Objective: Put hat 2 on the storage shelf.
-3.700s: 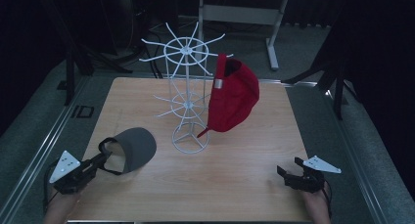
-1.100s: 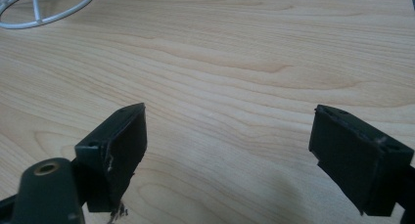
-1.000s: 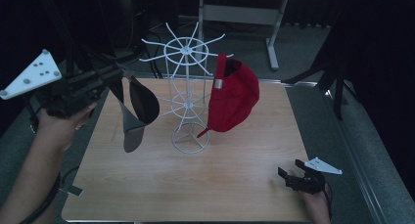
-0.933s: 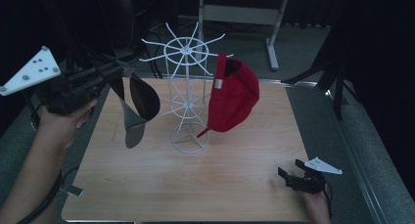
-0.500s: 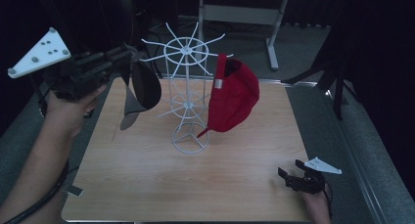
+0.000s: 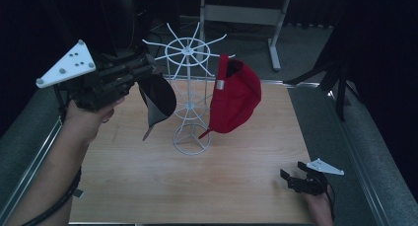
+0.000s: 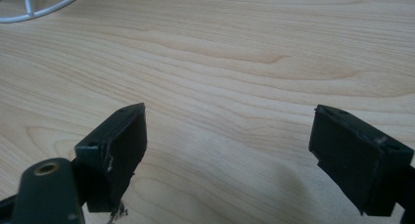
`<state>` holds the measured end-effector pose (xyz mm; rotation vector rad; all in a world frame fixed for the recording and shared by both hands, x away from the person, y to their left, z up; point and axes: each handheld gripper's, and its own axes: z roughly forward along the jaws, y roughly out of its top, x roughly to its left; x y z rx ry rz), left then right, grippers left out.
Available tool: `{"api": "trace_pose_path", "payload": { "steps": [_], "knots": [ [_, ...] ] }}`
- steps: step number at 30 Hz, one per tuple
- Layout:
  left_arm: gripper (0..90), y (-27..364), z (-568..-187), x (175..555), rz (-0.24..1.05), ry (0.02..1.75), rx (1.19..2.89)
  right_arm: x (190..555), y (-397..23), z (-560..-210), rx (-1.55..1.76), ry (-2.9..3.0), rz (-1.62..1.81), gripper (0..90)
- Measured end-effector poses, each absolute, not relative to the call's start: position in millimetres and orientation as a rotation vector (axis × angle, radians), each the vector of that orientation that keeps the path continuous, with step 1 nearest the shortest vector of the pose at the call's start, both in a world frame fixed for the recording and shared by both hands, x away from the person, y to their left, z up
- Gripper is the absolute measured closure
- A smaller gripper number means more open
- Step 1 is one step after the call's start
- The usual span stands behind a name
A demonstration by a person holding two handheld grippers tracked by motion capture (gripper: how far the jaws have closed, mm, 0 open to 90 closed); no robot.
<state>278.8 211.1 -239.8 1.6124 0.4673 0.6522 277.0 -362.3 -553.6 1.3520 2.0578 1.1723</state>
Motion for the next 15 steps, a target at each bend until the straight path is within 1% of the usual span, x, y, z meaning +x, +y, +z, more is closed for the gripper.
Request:
{"api": "trace_pose_path", "payload": {
  "steps": [12, 14, 15],
  "knots": [
    [81.8, 216, -274, 283, 0.594, 0.52, 1.635, 277, -363, -553, 1.356, 2.054, 1.18, 14.1],
    [80.3, 217, -278, 283, 0.59, 0.533, 1.625, 276, -362, -553, 1.356, 2.054, 1.182, 14.1],
    [78.1, 218, -280, 283, 0.589, 0.536, 1.625, 276, -362, -553, 1.354, 2.054, 1.182, 14.1]
  ]
}}
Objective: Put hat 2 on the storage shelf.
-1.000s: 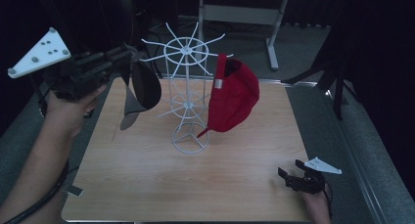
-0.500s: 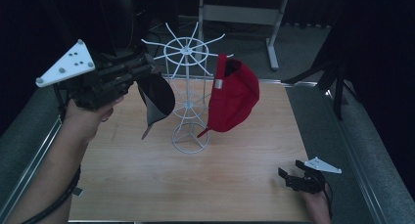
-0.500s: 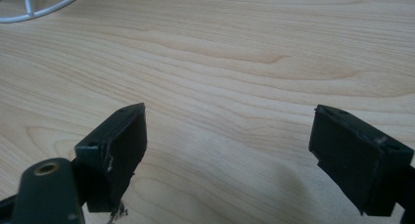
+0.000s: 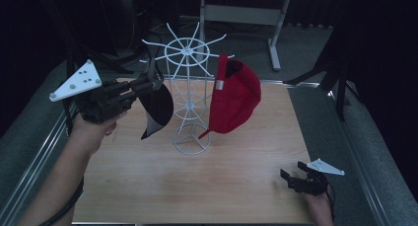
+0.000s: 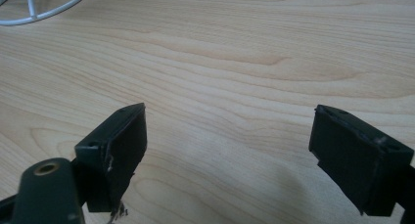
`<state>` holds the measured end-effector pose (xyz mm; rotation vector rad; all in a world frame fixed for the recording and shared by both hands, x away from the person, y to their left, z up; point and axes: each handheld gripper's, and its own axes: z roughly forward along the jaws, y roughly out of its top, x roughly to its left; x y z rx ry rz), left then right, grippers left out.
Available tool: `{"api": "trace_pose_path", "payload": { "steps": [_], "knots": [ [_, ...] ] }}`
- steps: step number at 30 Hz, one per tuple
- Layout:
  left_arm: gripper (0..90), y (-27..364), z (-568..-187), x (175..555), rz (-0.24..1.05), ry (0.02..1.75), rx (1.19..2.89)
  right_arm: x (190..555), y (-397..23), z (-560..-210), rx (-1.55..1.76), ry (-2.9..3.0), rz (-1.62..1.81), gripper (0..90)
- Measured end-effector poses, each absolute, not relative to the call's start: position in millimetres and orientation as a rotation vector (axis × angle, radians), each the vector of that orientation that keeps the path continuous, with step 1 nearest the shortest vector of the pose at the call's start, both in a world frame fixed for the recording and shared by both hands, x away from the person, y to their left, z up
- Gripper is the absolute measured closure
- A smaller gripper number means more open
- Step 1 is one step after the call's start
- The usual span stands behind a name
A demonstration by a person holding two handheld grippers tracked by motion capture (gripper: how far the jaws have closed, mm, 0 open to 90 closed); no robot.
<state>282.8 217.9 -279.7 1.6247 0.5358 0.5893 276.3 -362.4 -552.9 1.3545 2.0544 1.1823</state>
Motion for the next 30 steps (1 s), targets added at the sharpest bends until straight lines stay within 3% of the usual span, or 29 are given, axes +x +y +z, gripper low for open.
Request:
{"api": "trace_pose_path", "payload": {
  "steps": [15, 30],
  "knots": [
    [54.2, 224, -295, 271, 0.622, 0.564, 1.623, 276, -363, -553, 1.353, 2.055, 1.179, 14.1],
    [52.5, 235, -316, 250, 0.617, 0.578, 1.611, 276, -363, -553, 1.352, 2.056, 1.178, 14.0]
  ]
}}
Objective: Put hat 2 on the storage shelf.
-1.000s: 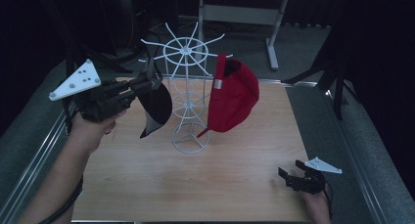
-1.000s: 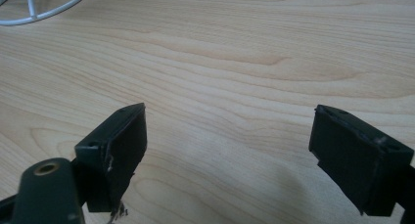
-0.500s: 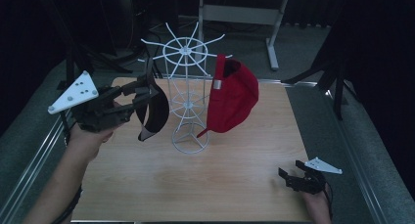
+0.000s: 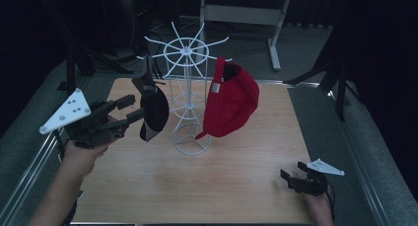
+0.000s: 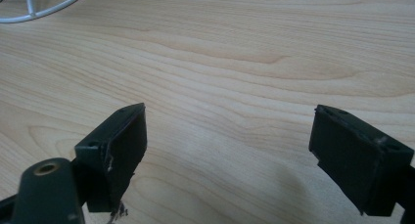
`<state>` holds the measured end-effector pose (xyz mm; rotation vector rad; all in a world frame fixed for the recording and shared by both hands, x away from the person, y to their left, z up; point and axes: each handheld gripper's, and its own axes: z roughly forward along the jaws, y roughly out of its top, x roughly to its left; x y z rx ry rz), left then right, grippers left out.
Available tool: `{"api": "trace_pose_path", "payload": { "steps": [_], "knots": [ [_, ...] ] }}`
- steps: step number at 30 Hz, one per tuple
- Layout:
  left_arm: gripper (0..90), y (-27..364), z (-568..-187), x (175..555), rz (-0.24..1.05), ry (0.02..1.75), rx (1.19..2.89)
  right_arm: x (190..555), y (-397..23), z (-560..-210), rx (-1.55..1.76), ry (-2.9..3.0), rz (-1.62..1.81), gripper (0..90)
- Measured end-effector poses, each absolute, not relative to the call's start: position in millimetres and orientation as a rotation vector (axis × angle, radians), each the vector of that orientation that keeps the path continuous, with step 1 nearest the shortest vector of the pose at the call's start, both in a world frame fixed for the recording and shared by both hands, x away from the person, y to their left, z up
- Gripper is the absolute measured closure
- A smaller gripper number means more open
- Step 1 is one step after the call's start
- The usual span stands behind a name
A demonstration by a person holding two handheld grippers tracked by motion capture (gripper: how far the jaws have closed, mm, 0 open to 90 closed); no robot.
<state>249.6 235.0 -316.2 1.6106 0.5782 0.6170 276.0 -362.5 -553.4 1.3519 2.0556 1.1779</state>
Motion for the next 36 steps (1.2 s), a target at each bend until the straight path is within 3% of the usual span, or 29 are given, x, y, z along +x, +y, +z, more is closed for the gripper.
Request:
{"api": "trace_pose_path", "payload": {
  "steps": [19, 36],
  "knots": [
    [52.5, 254, -382, 235, 0.585, 0.644, 1.655, 276, -362, -553, 1.345, 2.057, 1.179, 14.0],
    [53.3, 257, -471, 234, 0.559, 0.723, 1.693, 276, -361, -553, 1.342, 2.06, 1.173, 14.0]
  ]
}}
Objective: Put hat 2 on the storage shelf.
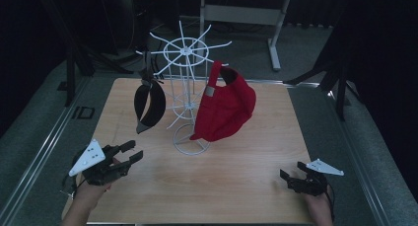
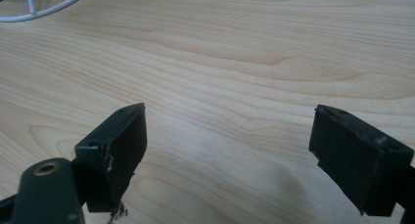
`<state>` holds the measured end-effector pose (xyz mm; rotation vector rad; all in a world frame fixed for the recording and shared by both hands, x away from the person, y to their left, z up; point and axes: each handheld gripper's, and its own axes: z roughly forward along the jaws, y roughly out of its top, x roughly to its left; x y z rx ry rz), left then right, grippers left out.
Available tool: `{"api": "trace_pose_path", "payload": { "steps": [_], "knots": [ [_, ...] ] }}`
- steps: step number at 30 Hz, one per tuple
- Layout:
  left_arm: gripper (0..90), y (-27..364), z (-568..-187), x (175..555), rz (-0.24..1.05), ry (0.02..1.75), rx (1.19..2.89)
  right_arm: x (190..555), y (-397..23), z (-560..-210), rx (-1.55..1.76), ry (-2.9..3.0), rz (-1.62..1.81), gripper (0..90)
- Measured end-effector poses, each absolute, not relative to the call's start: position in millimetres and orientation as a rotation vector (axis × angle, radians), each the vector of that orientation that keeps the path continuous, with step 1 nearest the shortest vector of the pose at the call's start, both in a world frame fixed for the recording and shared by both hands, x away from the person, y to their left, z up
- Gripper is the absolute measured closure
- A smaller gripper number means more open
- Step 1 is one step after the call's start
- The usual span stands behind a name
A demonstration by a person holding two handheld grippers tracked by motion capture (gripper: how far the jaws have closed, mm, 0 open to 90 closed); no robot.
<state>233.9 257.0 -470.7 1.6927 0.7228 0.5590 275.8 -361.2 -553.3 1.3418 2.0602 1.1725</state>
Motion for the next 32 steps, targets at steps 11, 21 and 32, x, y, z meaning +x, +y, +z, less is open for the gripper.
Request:
{"api": "trace_pose_path", "payload": {
  "steps": [11, 21, 32],
  "knots": [
    [53.3, 260, -506, 234, 0.491, 0.799, 1.71, 276, -361, -554, 1.337, 2.061, 1.164, 14.0],
    [53.3, 261, -528, 231, 0.467, 0.843, 1.723, 276, -361, -554, 1.335, 2.053, 1.16, 14.0],
    [53.3, 264, -540, 226, 0.466, 0.862, 1.727, 276, -362, -555, 1.337, 2.048, 1.155, 14.0]
  ]
}}
